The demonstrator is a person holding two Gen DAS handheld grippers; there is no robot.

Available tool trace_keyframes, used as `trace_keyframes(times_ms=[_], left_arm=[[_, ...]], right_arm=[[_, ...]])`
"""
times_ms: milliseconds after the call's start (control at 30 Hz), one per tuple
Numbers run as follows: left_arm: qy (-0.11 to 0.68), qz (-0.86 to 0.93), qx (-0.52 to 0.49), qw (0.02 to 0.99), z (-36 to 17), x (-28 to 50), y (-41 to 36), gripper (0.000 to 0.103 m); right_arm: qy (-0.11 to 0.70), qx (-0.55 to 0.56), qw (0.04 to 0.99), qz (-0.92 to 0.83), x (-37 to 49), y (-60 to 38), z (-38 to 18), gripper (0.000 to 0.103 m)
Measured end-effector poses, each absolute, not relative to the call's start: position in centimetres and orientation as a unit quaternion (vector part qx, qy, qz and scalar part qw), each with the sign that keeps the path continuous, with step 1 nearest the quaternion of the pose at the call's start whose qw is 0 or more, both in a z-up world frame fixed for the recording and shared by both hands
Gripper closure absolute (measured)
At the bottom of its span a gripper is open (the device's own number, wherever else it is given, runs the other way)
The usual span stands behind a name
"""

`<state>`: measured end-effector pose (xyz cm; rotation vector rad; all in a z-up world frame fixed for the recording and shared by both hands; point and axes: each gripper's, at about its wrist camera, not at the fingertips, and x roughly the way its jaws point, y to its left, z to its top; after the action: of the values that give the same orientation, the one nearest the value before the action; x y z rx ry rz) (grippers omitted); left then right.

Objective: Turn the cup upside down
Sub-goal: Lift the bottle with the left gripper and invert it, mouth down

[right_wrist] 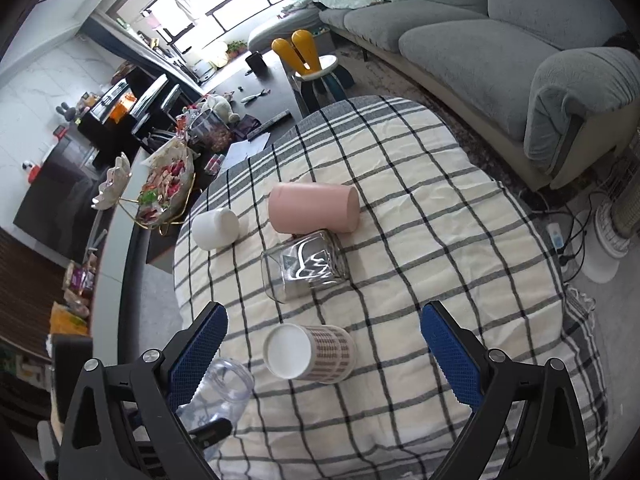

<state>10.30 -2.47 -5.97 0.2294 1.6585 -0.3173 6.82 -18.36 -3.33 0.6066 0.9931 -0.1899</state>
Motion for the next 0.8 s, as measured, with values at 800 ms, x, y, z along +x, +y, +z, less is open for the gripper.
trace_keyframes(times_ms=[800], left_arm=[[0.793,-0.123,0.105,0.588,-11.7,19.2,-3.3,0.029]], right_arm=[[0.527,0.324,0.782,-0.082,16.3,-20.6,-8.8,0.005]])
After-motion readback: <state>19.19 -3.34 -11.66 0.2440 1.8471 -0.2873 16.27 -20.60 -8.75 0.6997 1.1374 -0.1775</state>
